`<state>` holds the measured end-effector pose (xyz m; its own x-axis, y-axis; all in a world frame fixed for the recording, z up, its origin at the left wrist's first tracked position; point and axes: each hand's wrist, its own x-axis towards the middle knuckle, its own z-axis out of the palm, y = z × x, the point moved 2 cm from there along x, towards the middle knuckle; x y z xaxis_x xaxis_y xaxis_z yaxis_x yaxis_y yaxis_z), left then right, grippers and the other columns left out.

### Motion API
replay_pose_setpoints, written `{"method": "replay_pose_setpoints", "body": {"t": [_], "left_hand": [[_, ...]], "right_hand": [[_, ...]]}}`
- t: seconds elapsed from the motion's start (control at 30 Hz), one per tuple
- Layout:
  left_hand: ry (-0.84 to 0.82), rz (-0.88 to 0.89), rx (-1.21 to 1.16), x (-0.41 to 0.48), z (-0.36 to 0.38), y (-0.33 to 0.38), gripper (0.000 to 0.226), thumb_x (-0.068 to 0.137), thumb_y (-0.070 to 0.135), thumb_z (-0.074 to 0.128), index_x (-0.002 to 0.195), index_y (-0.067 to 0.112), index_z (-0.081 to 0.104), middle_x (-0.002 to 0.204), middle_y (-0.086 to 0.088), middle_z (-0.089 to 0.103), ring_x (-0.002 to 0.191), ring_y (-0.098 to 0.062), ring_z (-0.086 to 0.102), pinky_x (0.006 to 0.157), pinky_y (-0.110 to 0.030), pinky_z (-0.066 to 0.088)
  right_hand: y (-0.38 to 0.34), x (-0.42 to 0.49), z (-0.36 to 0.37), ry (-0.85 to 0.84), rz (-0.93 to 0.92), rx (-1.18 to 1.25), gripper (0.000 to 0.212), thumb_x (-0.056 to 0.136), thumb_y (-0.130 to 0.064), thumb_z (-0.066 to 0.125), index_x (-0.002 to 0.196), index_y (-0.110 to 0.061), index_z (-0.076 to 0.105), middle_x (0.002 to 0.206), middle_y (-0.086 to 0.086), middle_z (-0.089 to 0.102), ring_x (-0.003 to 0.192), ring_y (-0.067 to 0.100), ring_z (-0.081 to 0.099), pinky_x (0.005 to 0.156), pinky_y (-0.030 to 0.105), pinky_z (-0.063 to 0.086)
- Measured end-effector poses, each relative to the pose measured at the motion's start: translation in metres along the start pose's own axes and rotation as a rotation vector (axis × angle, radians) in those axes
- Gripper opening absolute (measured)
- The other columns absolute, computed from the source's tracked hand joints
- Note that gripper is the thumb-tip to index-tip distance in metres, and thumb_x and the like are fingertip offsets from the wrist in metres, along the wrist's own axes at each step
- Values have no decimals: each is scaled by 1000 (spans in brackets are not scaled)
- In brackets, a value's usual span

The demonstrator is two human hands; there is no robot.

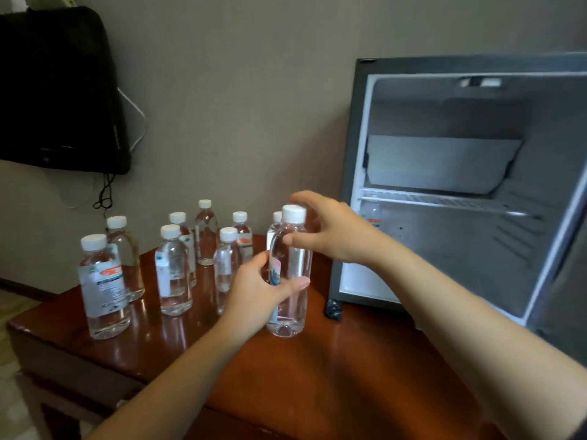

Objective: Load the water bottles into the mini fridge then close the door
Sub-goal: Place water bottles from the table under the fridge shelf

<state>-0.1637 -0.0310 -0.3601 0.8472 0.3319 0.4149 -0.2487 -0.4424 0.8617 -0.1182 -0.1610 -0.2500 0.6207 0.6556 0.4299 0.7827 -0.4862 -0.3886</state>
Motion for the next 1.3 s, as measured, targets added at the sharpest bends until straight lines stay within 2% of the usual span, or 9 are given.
{"method": "replay_pose_setpoints", "body": {"t": [0.1,0.17,0.27,0.37,0.5,0.63,0.73,0.97,1.3], "left_hand": [[-86,43,-33,15,28,17,39,65,31,83,97,19,63,90,0,70,86,-9,65,74,-13,51],[-156,79,-26,24,50,28,32,68,25,81,94,29,62,89,10,70,85,-2,64,68,-5,46],[-252,123,-51,39,82,40,34,69,22,80,94,34,60,92,13,70,86,2,65,72,-11,47],[-350,115,-92,52,112,42,36,73,18,78,99,34,58,95,14,68,87,5,65,73,-10,48],[-382,79,-122,64,152,36,45,80,29,70,120,32,51,118,7,63,112,-8,57,97,-30,47],[-336,44,-148,70,180,33,56,92,20,56,142,23,32,141,6,45,129,-4,41,105,-19,33],[-322,-12,-170,73,197,25,61,95,19,51,148,21,21,150,4,34,138,-8,31,104,-15,26],[-208,-57,-130,78,224,6,68,97,24,46,150,24,3,158,4,11,145,-13,14,115,-27,18],[-134,-26,-81,107,243,-13,72,98,26,44,150,24,-5,159,8,-6,146,-11,5,116,-27,15]], "right_hand": [[30,-18,-15,-27,70,222,46,79,-25,74,120,-16,56,105,7,68,95,24,64,94,46,50],[49,-30,-26,-72,88,302,30,81,-20,73,108,-13,61,95,6,69,86,20,64,91,48,51],[79,-43,-41,-44,144,344,18,82,-23,71,98,-20,62,84,5,65,79,15,59,81,46,54],[105,-46,-50,39,169,264,23,82,-27,71,102,-18,62,82,9,66,72,16,57,73,47,53],[142,-39,-53,119,263,186,37,81,-29,71,116,-21,62,62,-16,59,63,4,53,68,33,48],[176,-30,-48,194,375,88,41,78,-40,71,114,-24,61,87,0,66,81,16,59,78,40,53],[193,-22,-41,221,425,45,40,80,-36,70,115,-19,60,98,-1,64,94,18,58,79,31,45],[220,-2,-22,185,479,68,54,78,-40,72,125,-17,56,117,3,64,112,21,56,93,33,46],[245,43,-15,191,519,154,55,81,-30,73,129,-13,52,126,6,58,109,22,56,84,30,47]]}}
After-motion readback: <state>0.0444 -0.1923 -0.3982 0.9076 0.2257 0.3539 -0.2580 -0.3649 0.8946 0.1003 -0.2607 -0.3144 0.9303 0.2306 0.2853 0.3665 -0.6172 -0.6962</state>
